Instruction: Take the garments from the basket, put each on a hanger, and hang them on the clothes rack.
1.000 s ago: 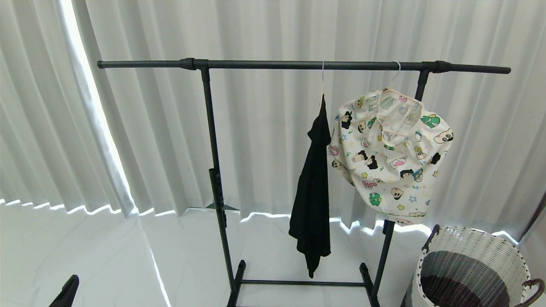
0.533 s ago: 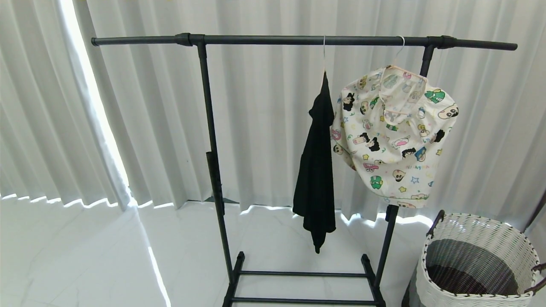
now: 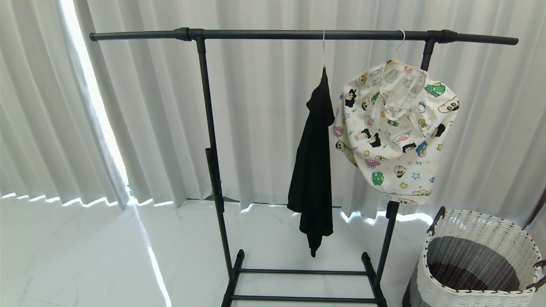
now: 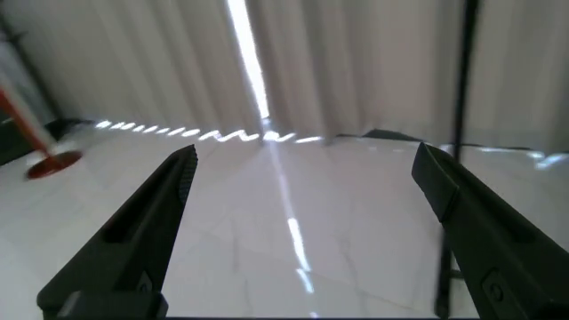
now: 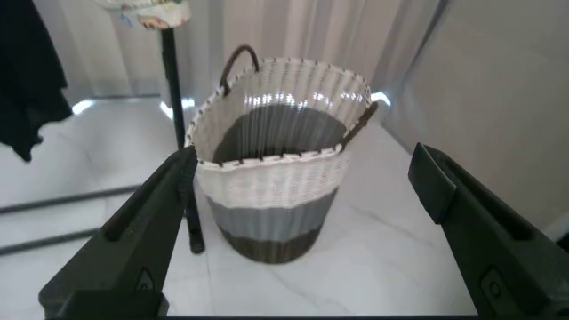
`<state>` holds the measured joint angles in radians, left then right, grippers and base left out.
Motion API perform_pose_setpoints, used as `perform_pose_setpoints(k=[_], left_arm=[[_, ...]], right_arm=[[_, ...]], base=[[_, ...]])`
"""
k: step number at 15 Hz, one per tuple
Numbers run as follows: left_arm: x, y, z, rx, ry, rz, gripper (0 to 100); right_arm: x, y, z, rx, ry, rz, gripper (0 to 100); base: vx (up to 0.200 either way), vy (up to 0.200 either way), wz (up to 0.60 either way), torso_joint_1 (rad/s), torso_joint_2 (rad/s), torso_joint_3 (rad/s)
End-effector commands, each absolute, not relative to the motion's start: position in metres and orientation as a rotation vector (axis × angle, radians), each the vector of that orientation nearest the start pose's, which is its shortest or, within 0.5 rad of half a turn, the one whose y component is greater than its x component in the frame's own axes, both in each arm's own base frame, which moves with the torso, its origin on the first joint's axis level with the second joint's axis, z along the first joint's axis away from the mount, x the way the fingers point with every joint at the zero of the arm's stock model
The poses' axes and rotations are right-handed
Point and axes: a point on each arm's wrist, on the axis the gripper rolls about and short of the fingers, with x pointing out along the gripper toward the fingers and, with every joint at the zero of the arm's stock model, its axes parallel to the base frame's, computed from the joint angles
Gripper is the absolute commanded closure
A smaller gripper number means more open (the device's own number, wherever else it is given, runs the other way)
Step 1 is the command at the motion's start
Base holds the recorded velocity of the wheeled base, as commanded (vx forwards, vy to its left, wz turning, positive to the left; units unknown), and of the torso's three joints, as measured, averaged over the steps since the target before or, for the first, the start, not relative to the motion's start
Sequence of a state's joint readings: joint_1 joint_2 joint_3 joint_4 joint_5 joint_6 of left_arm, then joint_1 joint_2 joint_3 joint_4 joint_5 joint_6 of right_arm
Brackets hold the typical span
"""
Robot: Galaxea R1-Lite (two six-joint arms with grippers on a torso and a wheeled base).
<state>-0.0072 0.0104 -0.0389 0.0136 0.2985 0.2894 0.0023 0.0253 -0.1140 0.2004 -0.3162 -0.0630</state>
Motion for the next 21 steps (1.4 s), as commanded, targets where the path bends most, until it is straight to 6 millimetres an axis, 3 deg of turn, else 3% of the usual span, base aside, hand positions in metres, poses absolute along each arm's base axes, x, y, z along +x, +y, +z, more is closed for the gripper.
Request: perform_pose_setpoints(k=[1, 2, 4, 6, 8, 13, 21], left_arm=[[-0.0254, 0.003, 0.083, 0.224, -0.003, 0.124, 0], [-0.0248, 0.0008, 0.0819, 0.161, -0.012, 0.023, 0], [-0.0236, 0.0004, 0.078, 0.045, 0.003, 0.003, 0], [-0.0232, -0.002, 0.076, 0.139, 0.002, -0.105, 0], [-0.0231, -0.0014, 0.076, 0.0, 0.009, -0.078, 0], [-0.023, -0.0017, 0.0754, 0.104, 0.007, -0.096, 0], [-0.0231, -0.0017, 0.0754, 0.061, 0.008, -0.094, 0]], right_arm=[[-0.0322, -0.0071, 0.0837, -0.075, 0.089, -0.313, 0], [-0.0265, -0.0066, 0.0803, -0.066, 0.022, -0.292, 0], [-0.0232, -0.0028, 0.0822, -0.051, -0.063, -0.123, 0], [-0.0229, 0.0, 0.0789, -0.048, -0.034, 0.001, 0], [-0.0228, -0.0001, 0.0767, 0.005, -0.012, -0.002, 0], [-0.0228, 0.0001, 0.0761, -0.017, -0.006, 0.009, 0], [-0.0228, 0.0, 0.0763, -0.005, -0.008, 0.002, 0]], base=[[0.0, 0.0, 0.0, 0.0, 0.0, 0.0], [0.0, 0.0, 0.0, 0.0, 0.0, 0.0], [0.0, 0.0, 0.0, 0.0, 0.0, 0.0], [0.0, 0.0, 0.0, 0.0, 0.0, 0.0], [0.0, 0.0, 0.0, 0.0, 0.0, 0.0], [0.0, 0.0, 0.0, 0.0, 0.0, 0.0], [0.0, 0.0, 0.0, 0.0, 0.0, 0.0]])
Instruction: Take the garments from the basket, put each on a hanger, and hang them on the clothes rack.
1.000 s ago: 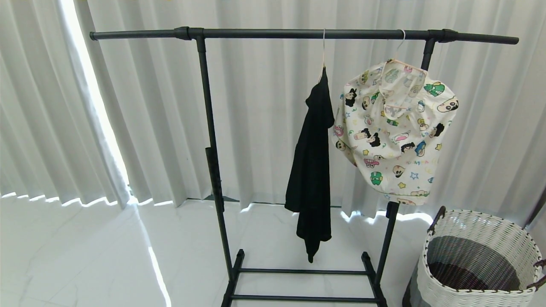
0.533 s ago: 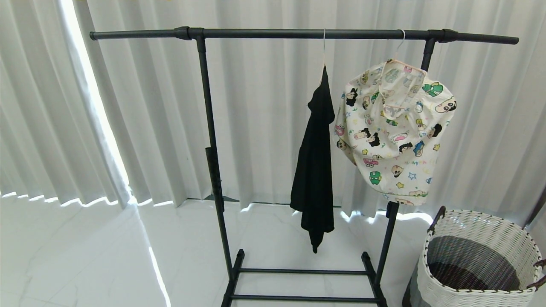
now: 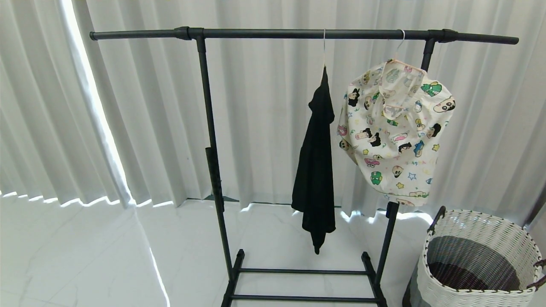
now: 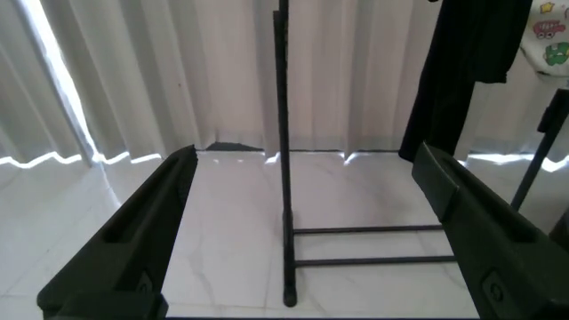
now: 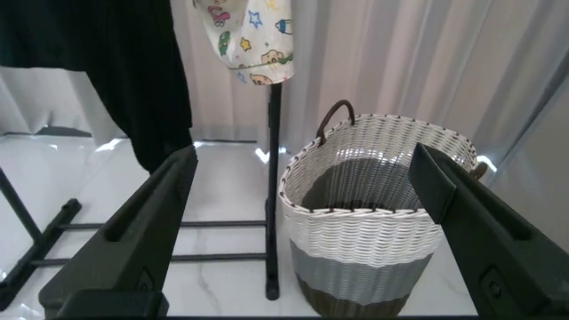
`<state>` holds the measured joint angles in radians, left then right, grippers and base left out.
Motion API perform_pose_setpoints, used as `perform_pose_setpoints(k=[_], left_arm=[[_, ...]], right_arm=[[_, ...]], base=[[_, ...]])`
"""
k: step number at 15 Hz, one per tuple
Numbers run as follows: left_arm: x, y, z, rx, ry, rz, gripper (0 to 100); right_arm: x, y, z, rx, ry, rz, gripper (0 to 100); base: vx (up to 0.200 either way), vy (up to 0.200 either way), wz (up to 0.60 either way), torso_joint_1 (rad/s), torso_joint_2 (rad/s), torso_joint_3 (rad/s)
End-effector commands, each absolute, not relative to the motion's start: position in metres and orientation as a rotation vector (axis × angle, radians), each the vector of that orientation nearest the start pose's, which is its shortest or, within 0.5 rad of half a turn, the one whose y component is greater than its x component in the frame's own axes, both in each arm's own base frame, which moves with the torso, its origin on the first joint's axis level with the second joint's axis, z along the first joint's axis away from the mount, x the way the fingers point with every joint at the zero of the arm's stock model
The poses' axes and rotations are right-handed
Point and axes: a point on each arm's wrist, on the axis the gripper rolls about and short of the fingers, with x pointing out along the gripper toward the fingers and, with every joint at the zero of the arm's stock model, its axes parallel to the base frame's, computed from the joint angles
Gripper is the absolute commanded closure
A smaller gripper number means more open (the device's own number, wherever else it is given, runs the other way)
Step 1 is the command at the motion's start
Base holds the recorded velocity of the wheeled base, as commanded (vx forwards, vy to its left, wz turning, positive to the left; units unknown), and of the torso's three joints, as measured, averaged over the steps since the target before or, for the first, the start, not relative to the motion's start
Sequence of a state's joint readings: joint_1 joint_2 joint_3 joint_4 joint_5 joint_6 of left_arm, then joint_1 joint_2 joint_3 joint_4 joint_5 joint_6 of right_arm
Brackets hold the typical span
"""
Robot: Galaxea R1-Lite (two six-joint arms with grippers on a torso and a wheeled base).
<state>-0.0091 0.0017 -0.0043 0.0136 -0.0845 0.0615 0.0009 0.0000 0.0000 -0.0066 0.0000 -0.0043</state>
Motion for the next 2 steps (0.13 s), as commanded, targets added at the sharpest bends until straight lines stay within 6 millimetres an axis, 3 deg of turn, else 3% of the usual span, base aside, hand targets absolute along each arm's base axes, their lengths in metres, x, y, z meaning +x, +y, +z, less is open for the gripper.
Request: perform_pose_setpoints(k=[1, 2], left_arm=[[-0.0231, -0.0017, 0.0754, 0.061, 0.008, -0.094, 0], [-0.0231, -0.0017, 0.0754, 0.061, 0.008, -0.092, 0]], right_arm=[[-0.0228, 0.0, 0.0761, -0.008, -0.006, 0.002, 0], [-0.0228, 0.0, 0.0761, -0.008, -0.006, 0.002, 0]], base=[[0.0, 0.0, 0.0, 0.0, 0.0, 0.0], [0.0, 0.0, 0.0, 0.0, 0.0, 0.0]])
